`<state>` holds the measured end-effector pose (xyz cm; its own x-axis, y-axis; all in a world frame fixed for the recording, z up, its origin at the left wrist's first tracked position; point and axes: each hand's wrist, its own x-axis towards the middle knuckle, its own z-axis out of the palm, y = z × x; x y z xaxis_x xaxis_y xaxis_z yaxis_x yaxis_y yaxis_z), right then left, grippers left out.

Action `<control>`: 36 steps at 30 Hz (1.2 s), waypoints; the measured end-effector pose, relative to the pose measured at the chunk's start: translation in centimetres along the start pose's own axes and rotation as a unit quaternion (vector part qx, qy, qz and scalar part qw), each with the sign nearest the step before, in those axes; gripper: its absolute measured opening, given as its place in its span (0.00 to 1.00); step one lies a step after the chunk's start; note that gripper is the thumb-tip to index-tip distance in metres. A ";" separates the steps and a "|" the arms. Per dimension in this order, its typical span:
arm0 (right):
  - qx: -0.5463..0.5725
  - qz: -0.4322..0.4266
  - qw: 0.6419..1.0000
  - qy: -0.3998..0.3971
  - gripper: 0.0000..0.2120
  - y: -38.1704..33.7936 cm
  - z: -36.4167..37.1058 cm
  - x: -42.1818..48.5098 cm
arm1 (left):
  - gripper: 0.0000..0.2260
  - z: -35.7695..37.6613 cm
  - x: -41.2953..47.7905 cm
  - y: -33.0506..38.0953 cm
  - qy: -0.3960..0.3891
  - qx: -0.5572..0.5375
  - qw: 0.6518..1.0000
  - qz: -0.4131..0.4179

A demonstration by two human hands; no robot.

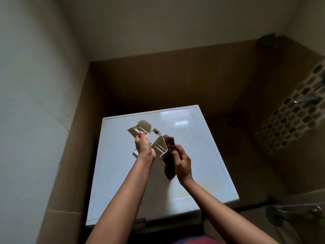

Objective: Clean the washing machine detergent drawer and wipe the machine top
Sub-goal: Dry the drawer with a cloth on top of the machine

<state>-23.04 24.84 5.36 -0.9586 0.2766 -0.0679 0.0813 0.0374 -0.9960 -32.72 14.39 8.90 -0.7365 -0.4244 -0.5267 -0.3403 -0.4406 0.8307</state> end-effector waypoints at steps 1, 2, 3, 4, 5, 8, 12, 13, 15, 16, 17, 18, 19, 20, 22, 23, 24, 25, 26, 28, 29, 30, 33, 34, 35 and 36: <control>-0.014 0.038 0.999 -0.001 0.08 0.6 -0.1 0.3 | 0.09 0.0 0.0 0.1 0.002 -0.006 1.000 -0.001; -0.038 0.077 0.996 -0.007 0.08 1.4 -0.2 0.5 | 0.09 0.0 0.1 0.1 0.002 -0.011 1.000 -0.002; -0.067 0.118 0.991 -0.018 0.07 2.1 -0.5 0.8 | 0.08 0.1 0.0 0.1 -0.001 -0.016 1.000 -0.004; -0.088 0.162 0.982 -0.029 0.08 2.8 -0.8 1.1 | 0.08 0.2 -0.1 0.1 -0.005 -0.021 1.000 -0.007; -0.090 0.206 0.974 -0.036 0.08 3.3 -1.0 1.4 | 0.08 0.2 -0.3 0.1 -0.008 -0.027 1.000 -0.009; -0.045 0.274 0.960 -0.034 0.08 2.7 -1.2 2.5 | 0.08 0.1 -0.6 0.0 -0.010 -0.071 0.997 -0.016; -0.030 0.251 0.967 -0.041 0.09 -1.2 -1.1 4.2 | 0.09 0.1 -0.9 0.2 -0.021 -0.125 0.992 -0.022; -0.039 0.232 0.970 -0.055 0.09 -2.4 -1.1 4.6 | 0.09 0.2 -1.0 0.2 -0.021 -0.134 0.991 -0.022; -0.079 0.180 0.977 -0.086 0.08 -5.1 -1.0 5.0 | 0.09 0.2 -1.1 0.2 -0.022 -0.155 0.988 -0.017; -0.108 0.150 0.978 -0.100 0.08 -6.5 -0.9 5.1 | 0.09 0.2 -1.2 0.2 -0.029 -0.161 0.986 -0.016; -0.140 0.120 0.976 -0.112 0.08 -7.9 -0.8 5.1 | 0.08 0.0 -1.3 0.2 -0.039 -0.162 0.986 -0.017; -0.173 0.090 0.973 -0.122 0.09 -9.2 -0.8 5.1 | 0.08 -0.1 -1.4 0.3 -0.048 -0.168 0.984 -0.021; -0.204 0.061 0.969 -0.126 0.10 -10.5 -0.8 5.1 | 0.08 -0.3 -1.4 0.2 -0.057 -0.175 0.983 -0.028; -0.226 0.035 0.966 -0.123 0.11 -11.6 -0.8 5.0 | 0.08 -0.5 -1.3 0.3 -0.064 -0.181 0.981 -0.034; -0.250 -0.015 0.963 -0.100 0.13 -13.1 -0.3 5.1 | 0.10 -0.8 -1.6 0.3 -0.080 -0.192 0.977 -0.041; -0.276 -0.050 0.956 -0.089 0.13 -13.5 0.2 5.2 | 0.11 -0.9 -1.8 0.1 -0.093 -0.192 0.976 -0.044; -0.318 -0.088 0.940 -0.088 0.12 -13.6 0.9 5.2 | 0.11 -1.1 -1.9 -0.1 -0.110 -0.188 0.975 -0.042; -0.369 -0.120 0.916 -0.101 0.11 -13.4 1.7 5.1 | 0.12 -1.2 -2.2 -0.3 -0.130 -0.186 0.973 -0.035; -0.427 -0.142 0.884 -0.127 0.12 -12.7 2.6 4.8 | 0.13 -1.4 -2.4 -0.6 -0.150 -0.185 0.971 -0.029; -0.520 -0.152 0.821 -0.178 0.18 -10.2 4.5 3.9 | 0.16 -2.0 -2.7 -1.1 -0.182 -0.194 0.963 -0.047; -0.545 -0.150 0.805 -0.182 0.22 -9.0 5.0 3.4 | 0.17 -2.2 -2.6 -1.3 -0.185 -0.191 0.962 -0.058; -0.560 -0.154 0.796 -0.170 0.23 -8.0 5.1 3.0 | 0.17 -2.5 -2.5 -1.4 -0.177 -0.186 0.965 -0.061; -0.528 -0.241 0.806 -0.118 0.23 -6.7 4.0 2.8 | 0.16 -2.6 -2.3 -1.5 -0.162 -0.219 0.961 -0.057; -0.503 -0.273 0.814 -0.100 0.20 -6.8 3.6 2.8 | 0.15 -2.6 -2.3 -1.6 -0.159 -0.234 0.958 -0.055; -0.479 -0.311 0.818 -0.075 0.17 -6.8 3.2 3.0 | 0.14 -2.6 -2.3 -1.6 -0.156 -0.241 0.956 -0.052; -0.464 -0.345 0.815 -0.051 0.14 -6.6 2.9 3.2 | 0.12 -2.6 -2.2 -1.7 -0.155 -0.245 0.956 -0.049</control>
<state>-27.39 22.66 11.52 -0.8774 -0.1958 0.4380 -0.3597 0.8726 -0.3304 -29.03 13.99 8.21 -0.8785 -0.1404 -0.4567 -0.1585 -0.8160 0.5559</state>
